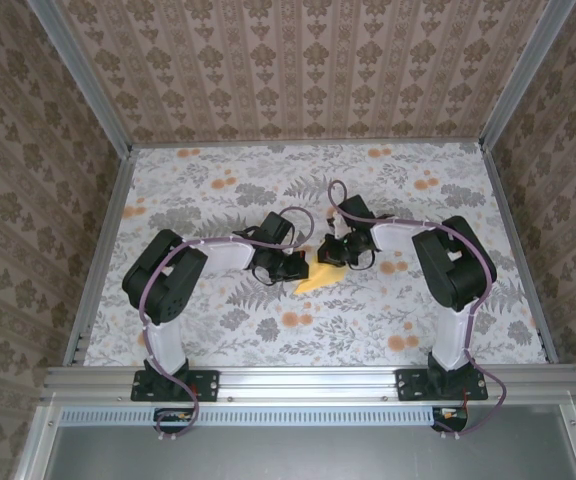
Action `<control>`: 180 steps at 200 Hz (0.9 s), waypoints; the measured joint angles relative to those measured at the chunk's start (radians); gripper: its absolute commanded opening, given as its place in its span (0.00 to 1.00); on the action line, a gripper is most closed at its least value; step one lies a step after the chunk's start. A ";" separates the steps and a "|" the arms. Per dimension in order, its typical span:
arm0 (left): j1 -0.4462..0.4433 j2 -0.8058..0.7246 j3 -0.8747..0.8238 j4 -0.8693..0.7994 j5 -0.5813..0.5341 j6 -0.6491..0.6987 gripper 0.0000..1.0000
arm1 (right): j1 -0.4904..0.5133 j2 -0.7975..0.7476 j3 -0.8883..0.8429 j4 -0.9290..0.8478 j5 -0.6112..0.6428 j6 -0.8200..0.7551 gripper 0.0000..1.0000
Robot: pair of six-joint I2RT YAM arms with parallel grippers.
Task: Fold a paper plane with a square sheet of paper (pick it up from the middle)
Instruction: Fourth fold the wing at the center of the table.
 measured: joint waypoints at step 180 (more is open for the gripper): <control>-0.002 0.000 0.002 -0.004 -0.005 0.000 0.00 | 0.070 -0.069 -0.111 0.121 0.000 0.059 0.06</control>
